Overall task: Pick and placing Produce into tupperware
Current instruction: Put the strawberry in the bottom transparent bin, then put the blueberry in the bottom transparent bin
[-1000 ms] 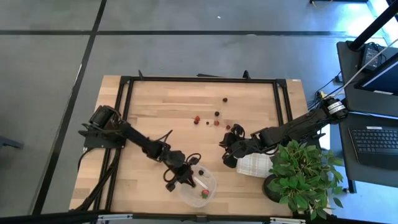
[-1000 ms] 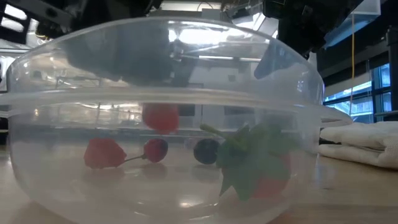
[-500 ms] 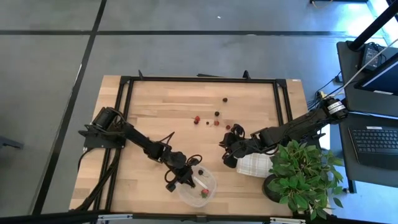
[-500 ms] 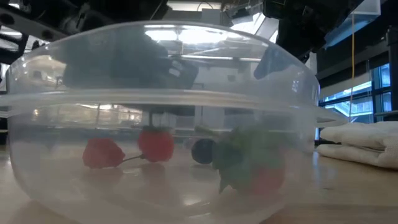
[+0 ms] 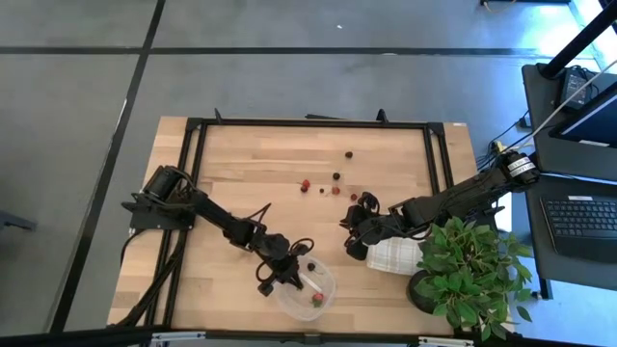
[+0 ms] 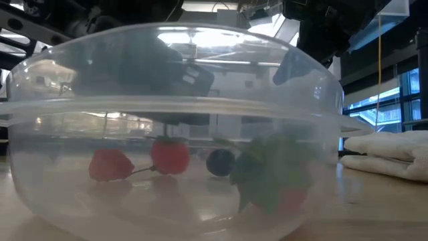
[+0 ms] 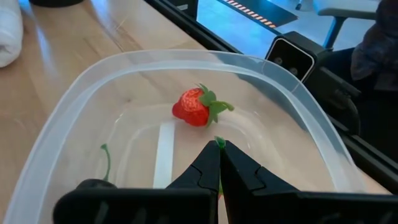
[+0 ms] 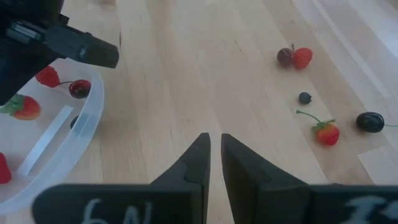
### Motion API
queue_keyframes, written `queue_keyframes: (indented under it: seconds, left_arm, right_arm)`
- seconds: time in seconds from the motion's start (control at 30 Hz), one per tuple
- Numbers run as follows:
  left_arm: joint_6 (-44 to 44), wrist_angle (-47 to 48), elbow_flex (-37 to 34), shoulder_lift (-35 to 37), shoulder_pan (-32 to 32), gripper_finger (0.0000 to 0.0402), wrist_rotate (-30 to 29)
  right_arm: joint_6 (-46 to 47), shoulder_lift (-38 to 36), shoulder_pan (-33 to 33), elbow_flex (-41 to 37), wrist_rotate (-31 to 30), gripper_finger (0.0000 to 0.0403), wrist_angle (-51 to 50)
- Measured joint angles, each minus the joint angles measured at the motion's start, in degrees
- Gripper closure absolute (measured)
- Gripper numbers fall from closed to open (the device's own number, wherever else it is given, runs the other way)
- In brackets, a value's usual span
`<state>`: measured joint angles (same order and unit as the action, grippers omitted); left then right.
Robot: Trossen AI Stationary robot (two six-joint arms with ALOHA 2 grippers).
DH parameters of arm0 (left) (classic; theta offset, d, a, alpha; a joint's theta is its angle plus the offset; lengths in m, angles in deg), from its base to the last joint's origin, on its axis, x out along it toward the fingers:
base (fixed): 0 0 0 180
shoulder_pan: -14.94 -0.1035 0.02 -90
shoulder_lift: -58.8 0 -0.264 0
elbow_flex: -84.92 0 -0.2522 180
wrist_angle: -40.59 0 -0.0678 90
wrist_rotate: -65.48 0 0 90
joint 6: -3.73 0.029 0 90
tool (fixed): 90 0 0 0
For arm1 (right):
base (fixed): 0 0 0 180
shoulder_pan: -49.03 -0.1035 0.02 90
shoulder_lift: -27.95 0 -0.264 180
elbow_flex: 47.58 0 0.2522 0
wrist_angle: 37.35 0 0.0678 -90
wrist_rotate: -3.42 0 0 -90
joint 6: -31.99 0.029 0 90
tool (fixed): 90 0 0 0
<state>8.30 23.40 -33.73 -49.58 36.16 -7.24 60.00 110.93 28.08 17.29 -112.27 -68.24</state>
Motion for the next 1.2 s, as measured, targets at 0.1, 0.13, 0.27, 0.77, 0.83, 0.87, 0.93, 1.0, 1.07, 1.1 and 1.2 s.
queue_keyframes:
  seconds: [0.1,0.13,0.27,0.77,0.83,0.87,0.93,1.0,1.07,1.1,1.2]
  left_arm:
    - [0.01,0.01,0.00,0.00,0.02,0.0401,0.00]
    - [0.03,0.00,0.00,0.00,0.00,0.0401,-0.01]
    - [0.40,0.00,0.00,0.00,0.00,0.0393,-0.02]
    - [0.21,5.21,0.00,5.75,-2.09,0.0297,-0.15]
    - [1.27,11.22,0.00,10.24,-2.96,0.0294,-0.60]
    - [2.16,14.11,0.00,12.65,-3.44,0.0294,-1.47]
    - [3.93,20.52,0.00,17.66,-4.31,0.0294,-5.53]
    - [5.01,25.35,-0.21,22.98,-5.28,0.0294,-10.79]
    - [5.21,29.14,-1.28,28.38,-6.44,0.0294,-16.10]
    - [5.11,30.91,-2.03,31.12,-7.08,0.0294,-18.04]
    - [4.45,35.73,-4.79,39.47,-8.58,0.0294,-20.60]
  right_arm:
    - [0.00,0.00,0.00,0.00,0.00,0.0360,0.00]
    - [0.00,0.00,0.00,0.00,0.00,0.0360,0.00]
    - [0.00,0.00,0.00,0.00,0.00,0.0360,0.00]
    - [1.34,0.00,0.00,0.00,0.31,0.0360,0.11]
    - [1.79,0.00,0.00,0.00,0.33,0.0360,0.18]
    - [1.79,0.00,0.00,0.00,0.33,0.0360,0.17]
    - [1.77,0.00,0.00,0.00,0.35,0.0360,0.17]
    - [1.77,0.00,0.00,0.00,0.35,0.0360,0.23]
    - [1.76,0.00,-0.01,0.00,0.35,0.0360,0.21]
    - [1.86,0.00,0.00,0.00,0.35,0.0360,0.20]
    - [3.17,0.00,0.00,0.00,0.37,0.0360,0.20]
